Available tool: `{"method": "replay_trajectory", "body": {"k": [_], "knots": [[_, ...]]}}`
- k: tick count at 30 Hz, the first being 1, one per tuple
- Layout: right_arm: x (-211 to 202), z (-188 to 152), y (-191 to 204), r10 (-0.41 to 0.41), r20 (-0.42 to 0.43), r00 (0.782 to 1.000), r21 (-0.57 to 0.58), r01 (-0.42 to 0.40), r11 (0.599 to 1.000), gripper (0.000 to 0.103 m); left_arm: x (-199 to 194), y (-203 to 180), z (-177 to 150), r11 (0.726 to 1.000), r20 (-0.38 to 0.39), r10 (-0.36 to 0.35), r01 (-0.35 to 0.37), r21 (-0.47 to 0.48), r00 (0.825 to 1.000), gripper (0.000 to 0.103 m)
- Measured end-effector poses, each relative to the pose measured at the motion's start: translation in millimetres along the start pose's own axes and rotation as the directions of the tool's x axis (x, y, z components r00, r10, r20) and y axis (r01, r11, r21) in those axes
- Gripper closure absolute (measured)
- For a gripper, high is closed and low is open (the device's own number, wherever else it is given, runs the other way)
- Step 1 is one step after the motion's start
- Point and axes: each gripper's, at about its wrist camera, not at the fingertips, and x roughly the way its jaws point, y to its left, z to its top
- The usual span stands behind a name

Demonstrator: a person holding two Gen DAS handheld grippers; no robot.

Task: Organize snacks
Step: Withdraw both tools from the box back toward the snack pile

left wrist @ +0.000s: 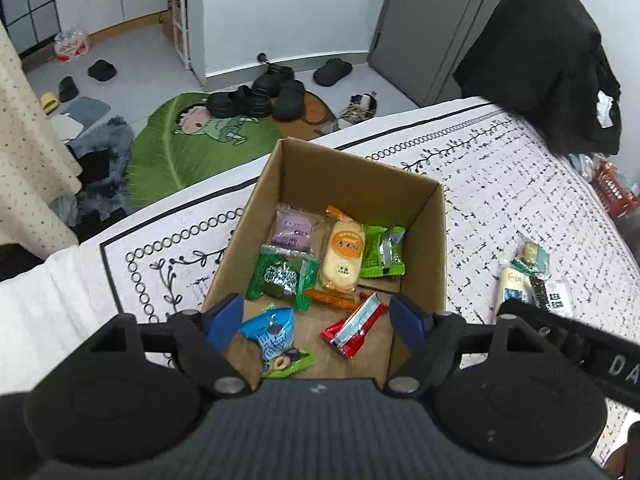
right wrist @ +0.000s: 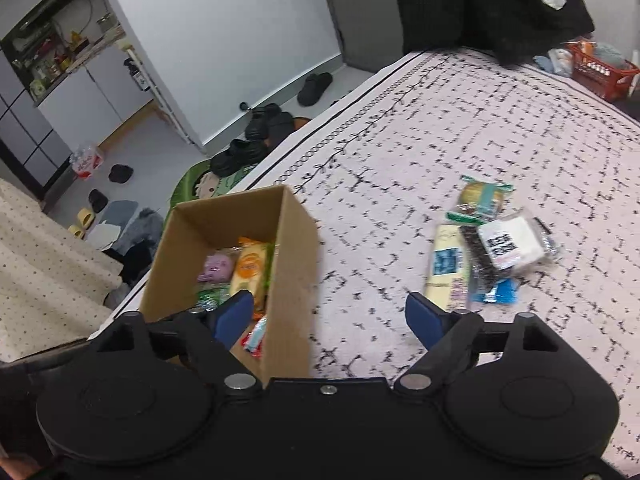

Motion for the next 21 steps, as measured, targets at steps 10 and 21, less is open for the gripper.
{"method": "replay_trajectory", "body": {"k": [10, 21], "knots": [[-8, -2, -23, -0.035, 0.046, 0.998, 0.001, 0.035, 0.999, 0.009, -7, -16, -7, 0.999, 0.01, 0.043, -0.043, 0.007, 0.999, 0.023], [-20, -6, -57, -0.063, 0.088, 0.994, 0.003, 0.063, 0.998, 0.006, -18, -55, -14, 0.999, 0.027, 0.034, -0.035, 0.036, 0.999, 0.022]]}}
